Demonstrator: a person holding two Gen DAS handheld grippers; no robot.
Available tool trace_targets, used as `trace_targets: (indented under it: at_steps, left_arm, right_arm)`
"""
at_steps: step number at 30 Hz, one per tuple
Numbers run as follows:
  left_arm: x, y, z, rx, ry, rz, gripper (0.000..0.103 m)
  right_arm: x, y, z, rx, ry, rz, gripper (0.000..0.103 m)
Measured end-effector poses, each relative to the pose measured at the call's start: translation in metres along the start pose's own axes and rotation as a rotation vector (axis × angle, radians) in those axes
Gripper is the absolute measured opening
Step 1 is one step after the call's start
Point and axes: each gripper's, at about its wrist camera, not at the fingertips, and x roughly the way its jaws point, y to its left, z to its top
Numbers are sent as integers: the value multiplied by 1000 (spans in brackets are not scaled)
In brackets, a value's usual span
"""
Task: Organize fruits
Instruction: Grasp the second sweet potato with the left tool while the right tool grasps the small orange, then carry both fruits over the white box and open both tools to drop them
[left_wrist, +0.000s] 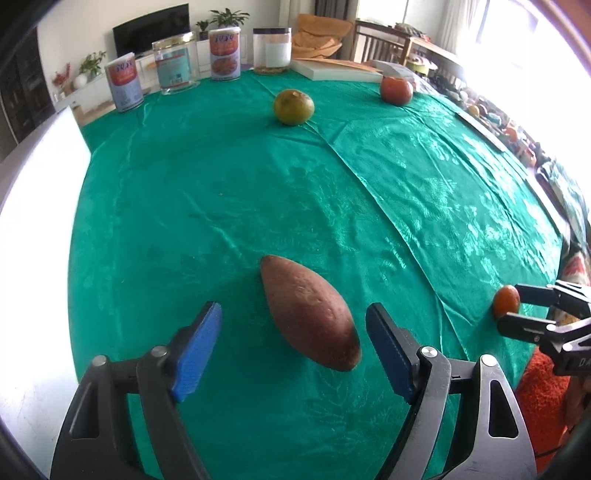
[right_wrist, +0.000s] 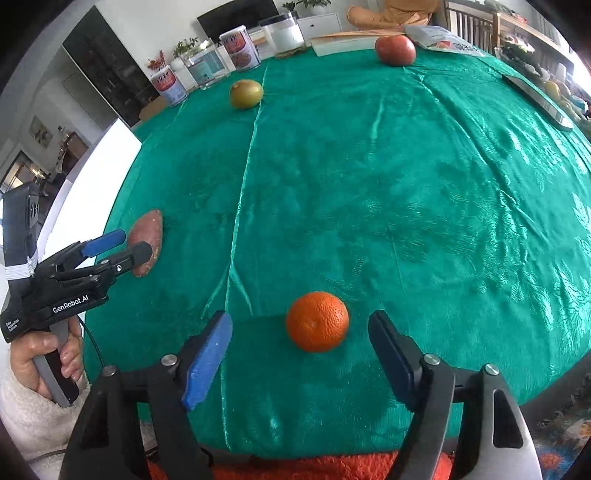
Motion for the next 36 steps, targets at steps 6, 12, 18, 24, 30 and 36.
trace_targets:
  at_steps: [6,12,18,24,30,36]
  left_arm:
    - [6,-7,3,-7,2,-13,45]
    - [-46,3,-8,-105,-61,-151,44]
    - [-175,41,-39,-264,-140,-364,44]
    - [-261,143,-69,-500,-279,-206,44]
    - [-224,240,-104,-698,-184,67,44]
    - [-189,271,-129,-780,-104,217,45]
  right_arm:
    - [-1,-4,-1,43,9,-33,32]
    - [-25,-16,-6,110,-67,67,32]
    - [-64,61,6,-47,-103,268,32]
    - [-66,211,10,-309,-18,536,32]
    - [-31,324,-4,-482,101,582,32]
    - [1,354,-5,-507,111,522,37]
